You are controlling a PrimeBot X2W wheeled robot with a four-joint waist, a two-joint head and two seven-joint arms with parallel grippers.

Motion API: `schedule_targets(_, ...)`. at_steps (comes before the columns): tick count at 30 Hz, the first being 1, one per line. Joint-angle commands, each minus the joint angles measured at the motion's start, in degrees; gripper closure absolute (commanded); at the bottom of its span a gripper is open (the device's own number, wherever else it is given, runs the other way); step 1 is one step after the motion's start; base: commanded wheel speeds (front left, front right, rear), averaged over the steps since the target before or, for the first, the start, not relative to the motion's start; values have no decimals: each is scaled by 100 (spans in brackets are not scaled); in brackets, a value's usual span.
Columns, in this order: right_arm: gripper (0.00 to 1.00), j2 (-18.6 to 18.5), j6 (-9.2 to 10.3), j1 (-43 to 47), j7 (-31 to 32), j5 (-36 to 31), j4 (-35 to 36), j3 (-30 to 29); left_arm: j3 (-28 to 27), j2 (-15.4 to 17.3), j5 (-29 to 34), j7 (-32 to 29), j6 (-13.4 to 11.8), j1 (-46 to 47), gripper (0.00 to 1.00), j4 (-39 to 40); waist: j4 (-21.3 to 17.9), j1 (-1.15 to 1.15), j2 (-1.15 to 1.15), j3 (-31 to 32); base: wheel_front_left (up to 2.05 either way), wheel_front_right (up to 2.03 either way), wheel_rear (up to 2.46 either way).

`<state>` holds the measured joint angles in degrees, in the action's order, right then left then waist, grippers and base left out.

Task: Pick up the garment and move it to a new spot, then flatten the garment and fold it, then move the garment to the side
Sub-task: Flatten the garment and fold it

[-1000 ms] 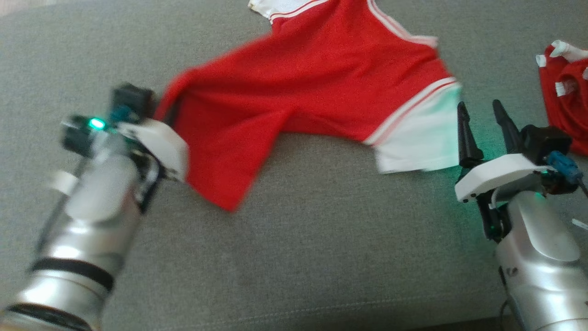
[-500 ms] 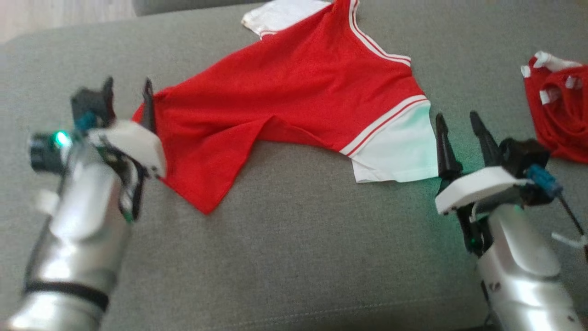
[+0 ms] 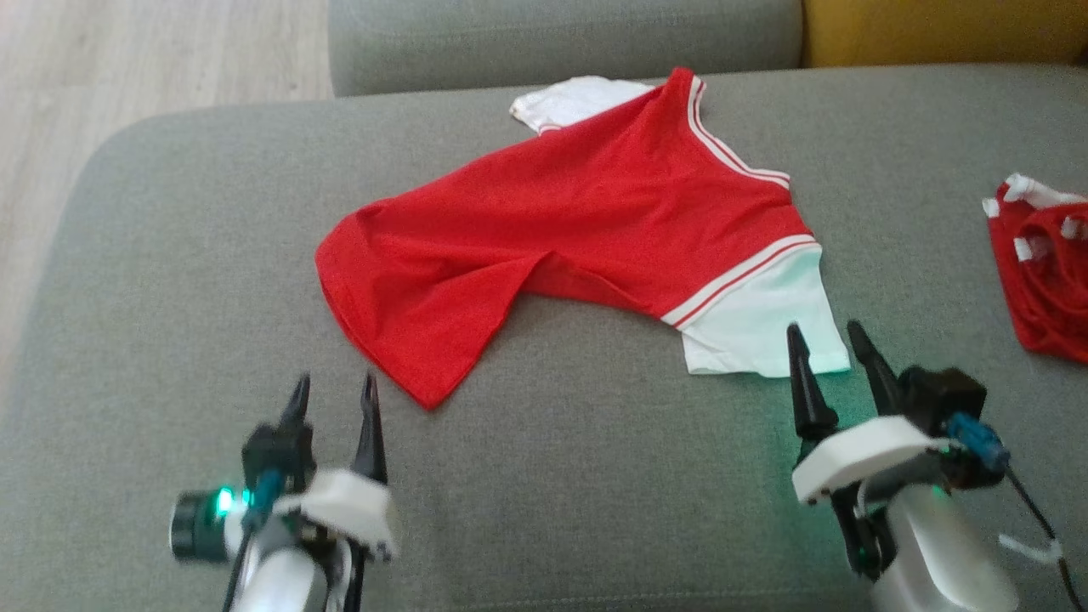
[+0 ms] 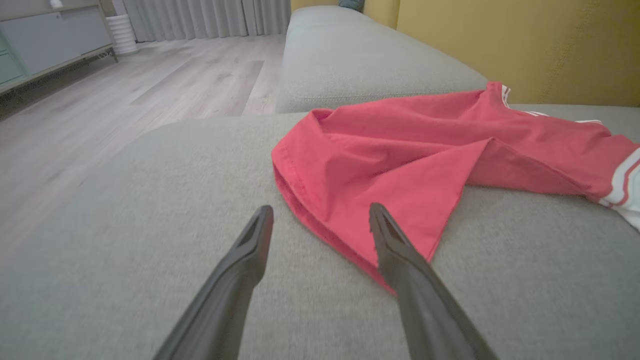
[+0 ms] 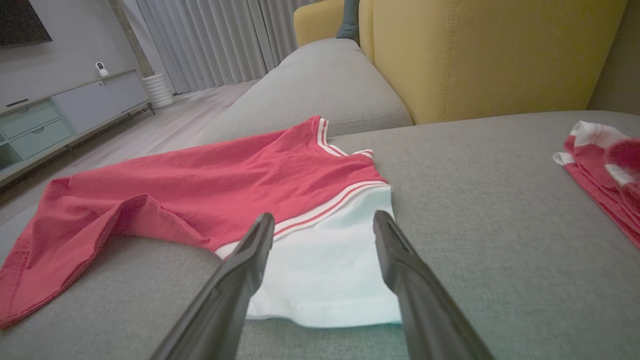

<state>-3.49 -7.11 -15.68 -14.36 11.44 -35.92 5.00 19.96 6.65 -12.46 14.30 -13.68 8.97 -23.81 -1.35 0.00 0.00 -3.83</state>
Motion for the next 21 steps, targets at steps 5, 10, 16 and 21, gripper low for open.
schedule_targets(5,0,59,-37,101,-63,177,157,221,-550,-182,77,69,164,-416,0,444,51,0,0,113,0,0,0)
schedule_targets(10,0,60,-37,25,-63,187,163,277,-735,-303,136,69,405,-429,0,434,21,0,0,-95,0,0,0)
schedule_targets(16,0,60,-37,-240,-63,133,223,254,-792,-371,-356,70,803,-91,0,200,-104,0,0,-498,0,0,0)
schedule_targets(21,0,60,-37,-419,-63,86,259,151,-522,-375,-1341,70,944,139,0,38,-242,0,0,-731,0,0,0)
